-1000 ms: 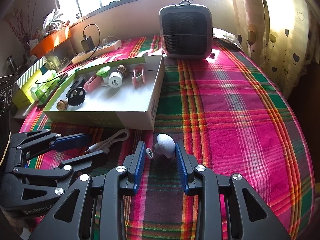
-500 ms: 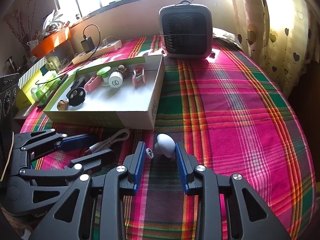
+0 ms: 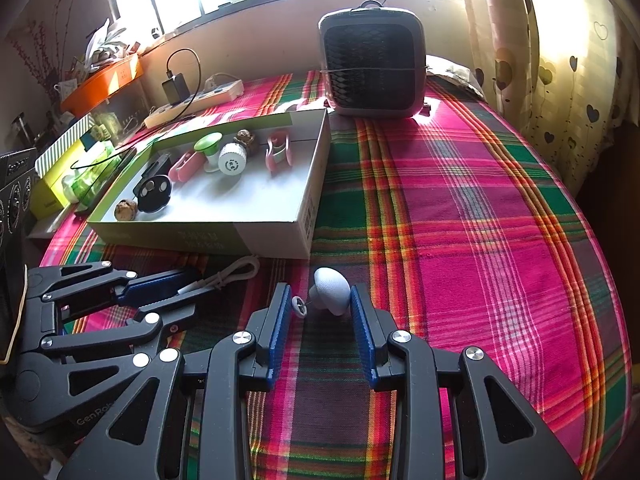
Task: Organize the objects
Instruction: 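Carry the cable with the left tool and knob with the right into the tray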
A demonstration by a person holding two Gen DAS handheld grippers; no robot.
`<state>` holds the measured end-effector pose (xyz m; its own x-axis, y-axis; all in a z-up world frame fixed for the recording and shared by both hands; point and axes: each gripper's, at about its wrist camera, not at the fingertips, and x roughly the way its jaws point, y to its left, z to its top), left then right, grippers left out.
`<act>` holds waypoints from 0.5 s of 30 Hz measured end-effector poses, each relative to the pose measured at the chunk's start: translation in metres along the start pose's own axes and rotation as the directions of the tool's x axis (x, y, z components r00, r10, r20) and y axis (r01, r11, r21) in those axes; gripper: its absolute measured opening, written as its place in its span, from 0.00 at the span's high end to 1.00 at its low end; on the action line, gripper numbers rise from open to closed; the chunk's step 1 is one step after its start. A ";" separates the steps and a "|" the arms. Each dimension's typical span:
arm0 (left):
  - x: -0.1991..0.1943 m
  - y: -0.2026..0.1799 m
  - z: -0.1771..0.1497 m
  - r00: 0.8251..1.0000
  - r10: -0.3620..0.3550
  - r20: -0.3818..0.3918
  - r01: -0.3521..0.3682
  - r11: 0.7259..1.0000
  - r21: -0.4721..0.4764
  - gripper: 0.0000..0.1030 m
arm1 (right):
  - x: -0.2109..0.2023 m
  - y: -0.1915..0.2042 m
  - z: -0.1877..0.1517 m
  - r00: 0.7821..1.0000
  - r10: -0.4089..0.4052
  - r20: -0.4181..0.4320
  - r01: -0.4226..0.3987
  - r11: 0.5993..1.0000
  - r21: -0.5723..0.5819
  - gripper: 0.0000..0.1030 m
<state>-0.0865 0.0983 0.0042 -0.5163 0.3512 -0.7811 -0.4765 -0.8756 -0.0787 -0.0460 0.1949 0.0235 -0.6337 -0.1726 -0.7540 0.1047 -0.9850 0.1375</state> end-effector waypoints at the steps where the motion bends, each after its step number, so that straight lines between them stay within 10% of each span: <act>1: 0.000 0.000 0.000 1.000 0.001 0.000 -0.001 1.000 -0.001 0.83 | 0.000 0.000 0.000 1.000 0.000 0.000 0.000 1.000 0.000 0.69; 15: -0.002 0.001 -0.001 1.000 -0.003 0.005 0.003 1.000 -0.019 0.83 | -0.001 0.002 0.000 1.000 0.002 0.001 -0.002 1.000 -0.007 0.69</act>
<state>-0.0850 0.0960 0.0049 -0.5184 0.3551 -0.7779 -0.4647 -0.8807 -0.0923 -0.0455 0.1934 0.0245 -0.6345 -0.1742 -0.7530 0.1113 -0.9847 0.1341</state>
